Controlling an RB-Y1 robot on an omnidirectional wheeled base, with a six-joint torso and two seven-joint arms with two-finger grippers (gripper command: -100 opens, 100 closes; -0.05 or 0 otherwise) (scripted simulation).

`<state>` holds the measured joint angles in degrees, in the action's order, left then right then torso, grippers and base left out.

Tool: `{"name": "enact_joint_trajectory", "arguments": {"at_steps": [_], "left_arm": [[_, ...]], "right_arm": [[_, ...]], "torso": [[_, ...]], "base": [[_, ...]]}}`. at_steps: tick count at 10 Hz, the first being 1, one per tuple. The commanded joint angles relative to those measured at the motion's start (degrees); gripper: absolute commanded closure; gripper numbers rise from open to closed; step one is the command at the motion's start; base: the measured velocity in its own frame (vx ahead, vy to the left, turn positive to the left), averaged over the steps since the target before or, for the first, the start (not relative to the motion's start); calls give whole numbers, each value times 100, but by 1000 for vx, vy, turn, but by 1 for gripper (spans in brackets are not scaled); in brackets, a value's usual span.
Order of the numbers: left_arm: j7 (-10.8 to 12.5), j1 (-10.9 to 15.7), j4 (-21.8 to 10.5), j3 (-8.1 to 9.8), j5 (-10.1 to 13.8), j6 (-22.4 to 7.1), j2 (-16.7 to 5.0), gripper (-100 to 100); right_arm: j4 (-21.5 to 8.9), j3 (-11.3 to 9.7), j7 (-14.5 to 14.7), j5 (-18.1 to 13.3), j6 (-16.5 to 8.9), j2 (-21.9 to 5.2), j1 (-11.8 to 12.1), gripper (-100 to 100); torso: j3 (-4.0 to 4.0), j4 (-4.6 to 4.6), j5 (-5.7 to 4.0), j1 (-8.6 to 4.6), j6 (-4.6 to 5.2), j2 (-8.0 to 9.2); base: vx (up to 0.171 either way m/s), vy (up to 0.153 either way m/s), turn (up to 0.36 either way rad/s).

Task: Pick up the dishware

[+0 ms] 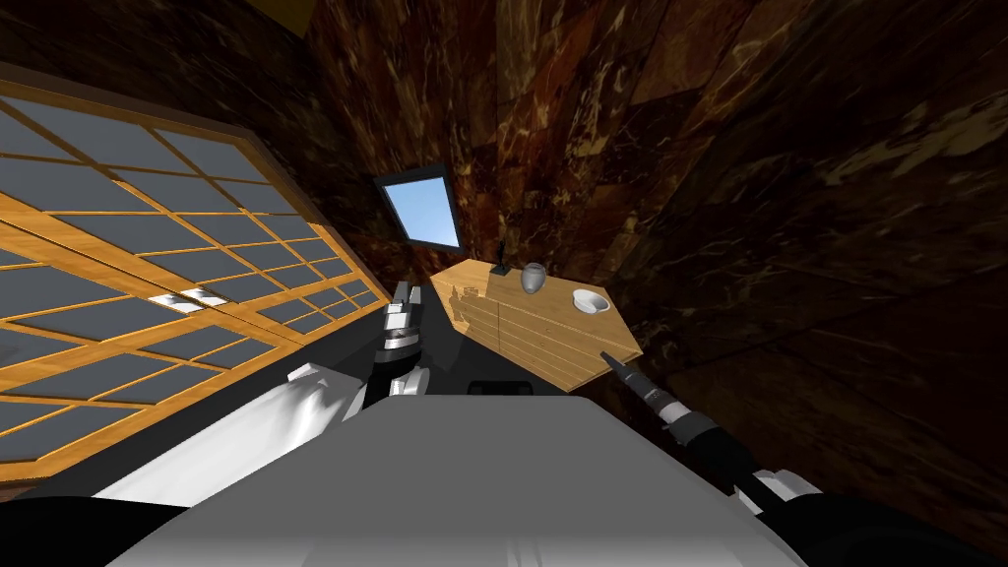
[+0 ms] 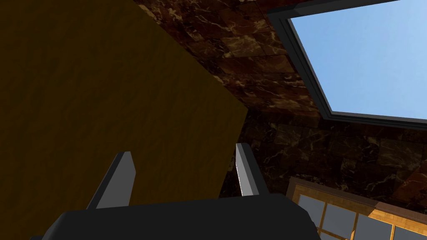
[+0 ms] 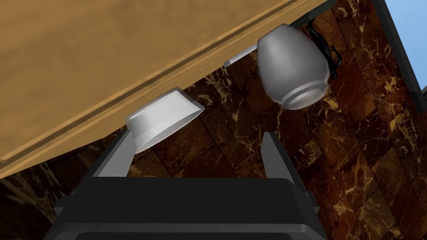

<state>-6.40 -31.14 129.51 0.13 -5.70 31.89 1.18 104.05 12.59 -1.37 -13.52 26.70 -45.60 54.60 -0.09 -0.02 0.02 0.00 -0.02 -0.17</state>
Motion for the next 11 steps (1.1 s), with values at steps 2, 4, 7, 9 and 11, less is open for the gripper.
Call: {"name": "enact_joint_trajectory", "arguments": {"at_steps": [2, 4, 7, 9, 11], "left_arm": [[0, 0, 0, 0, 0, 0, 0, 0], [0, 0, 0, 0, 0, 0, 0, 0], [0, 0, 0, 0, 0, 0, 0, 0], [0, 0, 0, 0, 0, 0, 0, 0], [0, 0, 0, 0, 0, 0, 0, 0]], "right_arm": [[-89, 126, -10, -116, -64, -323, 195, -100], [-162, 330, -30, -247, -111, -692, 525, -100], [-234, 536, -51, -382, -158, -1128, 862, -100], [-311, 747, -71, -517, -208, -1509, 1199, -100], [-355, 855, -81, -585, -234, -1742, 1367, -100]], "torso": [[-2, -1, -1, 0, 0, -3], [3, 1, 0, 2, 0, 6], [-2, -1, 0, 3, 0, -4], [1, 0, 0, 3, 0, 2], [-1, 0, 0, 7, 0, -1]], "base": [[48, 16, 42], [35, 23, 63], [52, 21, 53], [42, 20, 58], [44, 24, 47]]}}
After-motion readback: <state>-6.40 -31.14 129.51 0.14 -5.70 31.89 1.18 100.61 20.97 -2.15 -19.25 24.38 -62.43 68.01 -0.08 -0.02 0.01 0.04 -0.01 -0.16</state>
